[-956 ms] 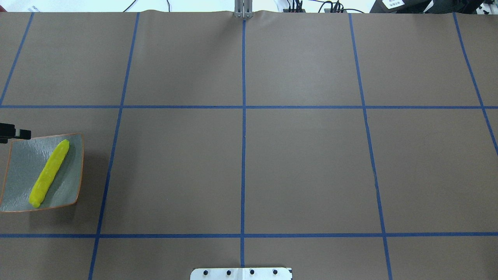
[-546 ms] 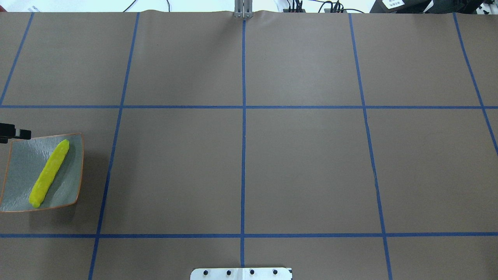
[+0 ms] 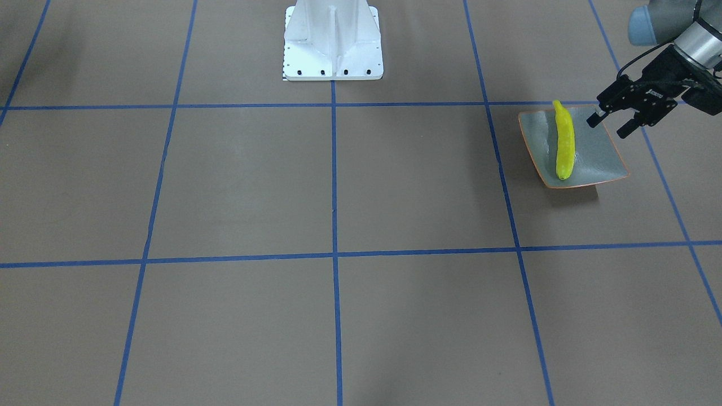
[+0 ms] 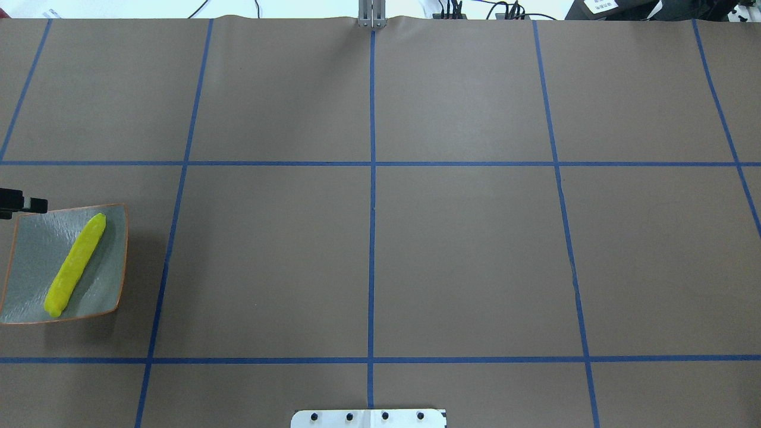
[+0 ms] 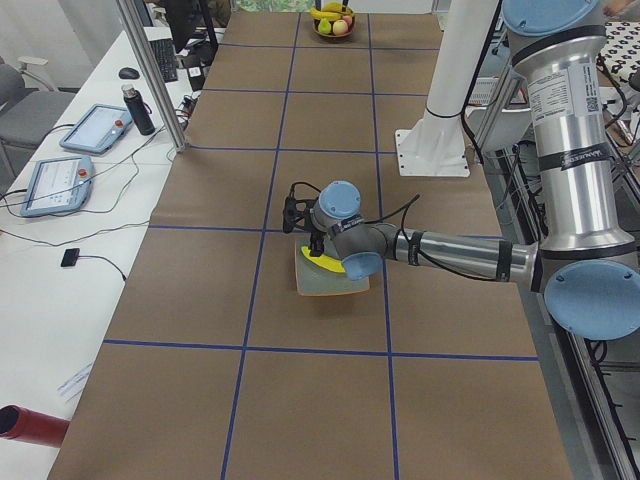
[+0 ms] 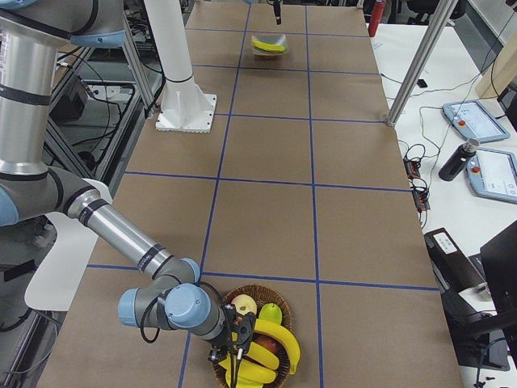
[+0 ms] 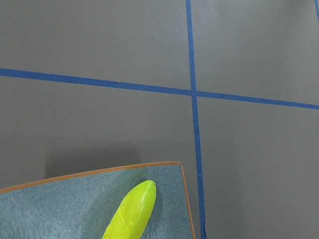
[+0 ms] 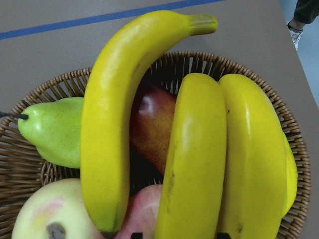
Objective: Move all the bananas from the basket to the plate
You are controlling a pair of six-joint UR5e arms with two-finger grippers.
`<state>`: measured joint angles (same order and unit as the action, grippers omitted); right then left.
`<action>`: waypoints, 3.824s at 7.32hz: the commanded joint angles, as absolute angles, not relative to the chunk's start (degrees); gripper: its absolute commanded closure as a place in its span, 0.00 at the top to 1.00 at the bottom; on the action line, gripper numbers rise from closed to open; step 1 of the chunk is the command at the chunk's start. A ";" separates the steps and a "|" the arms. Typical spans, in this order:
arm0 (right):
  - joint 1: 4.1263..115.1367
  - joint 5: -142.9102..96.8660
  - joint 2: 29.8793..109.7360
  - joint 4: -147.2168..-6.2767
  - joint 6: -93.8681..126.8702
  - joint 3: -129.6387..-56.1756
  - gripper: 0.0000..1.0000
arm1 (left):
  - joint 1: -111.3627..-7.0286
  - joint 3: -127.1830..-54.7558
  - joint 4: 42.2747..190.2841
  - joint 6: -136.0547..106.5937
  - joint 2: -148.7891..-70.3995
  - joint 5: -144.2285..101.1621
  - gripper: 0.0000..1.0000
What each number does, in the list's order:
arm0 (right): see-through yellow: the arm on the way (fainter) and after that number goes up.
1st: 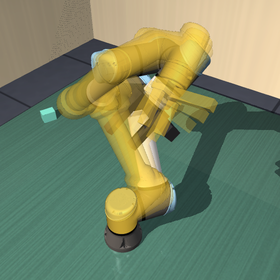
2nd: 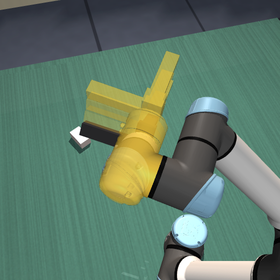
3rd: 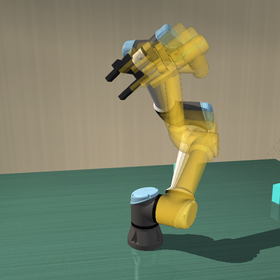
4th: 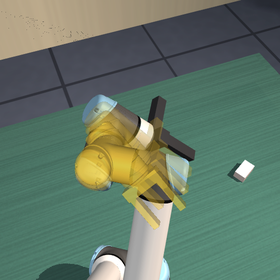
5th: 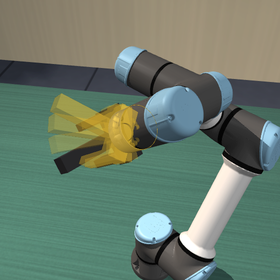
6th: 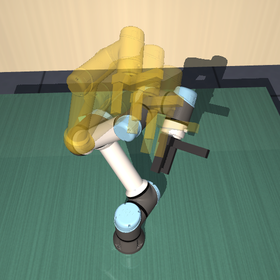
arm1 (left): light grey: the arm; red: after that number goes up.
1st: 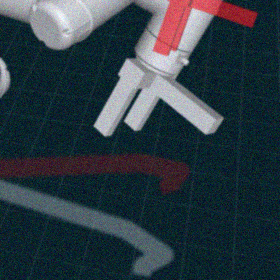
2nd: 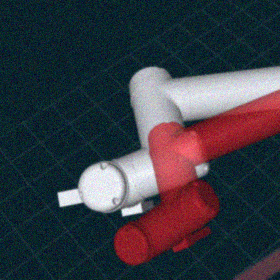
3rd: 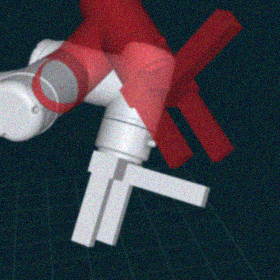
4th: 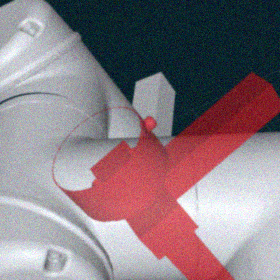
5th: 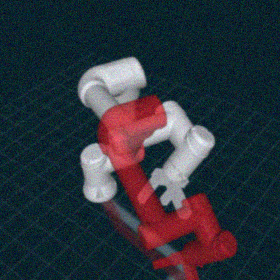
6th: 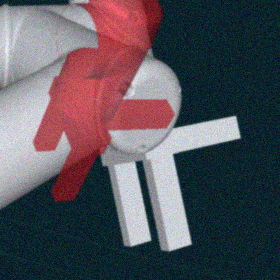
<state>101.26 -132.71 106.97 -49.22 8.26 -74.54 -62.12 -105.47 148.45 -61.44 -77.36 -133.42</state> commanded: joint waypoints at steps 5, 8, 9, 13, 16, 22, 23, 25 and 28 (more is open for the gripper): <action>101.42 -132.10 106.43 -45.97 7.03 -78.47 0.00 | -62.05 -105.12 148.36 -61.44 -77.34 -133.42 1.00; 104.14 -132.98 106.79 -46.40 6.77 -83.91 0.00 | -62.05 -104.94 148.45 -61.52 -77.34 -133.50 1.00; 105.11 -133.07 106.79 -46.67 6.77 -86.11 0.00 | -62.05 -104.85 148.45 -61.61 -77.43 -133.51 1.00; 108.46 -135.52 106.44 -46.76 6.77 -96.13 0.00 | -61.96 -105.29 148.62 -62.40 -77.95 -133.68 1.00; 103.47 -140.52 103.64 -46.15 7.03 -101.07 0.00 | -61.26 -105.56 149.94 -62.49 -87.31 -133.85 1.00; 76.85 -143.09 83.08 -45.97 26.57 -103.17 0.00 | -47.06 -104.86 149.33 -85.67 -108.53 -123.53 1.00; 74.03 -142.65 79.75 -45.97 31.94 -104.05 0.00 | -45.02 -104.77 149.33 -91.17 -109.85 -120.18 1.00; 66.58 -137.67 73.68 -45.97 43.35 -105.02 0.00 | -44.03 -104.77 149.33 -100.85 -112.31 -119.36 1.00; 50.15 -120.20 64.01 -45.97 59.21 -105.73 0.00 | -43.07 -103.55 149.24 -108.71 -115.91 -116.20 1.00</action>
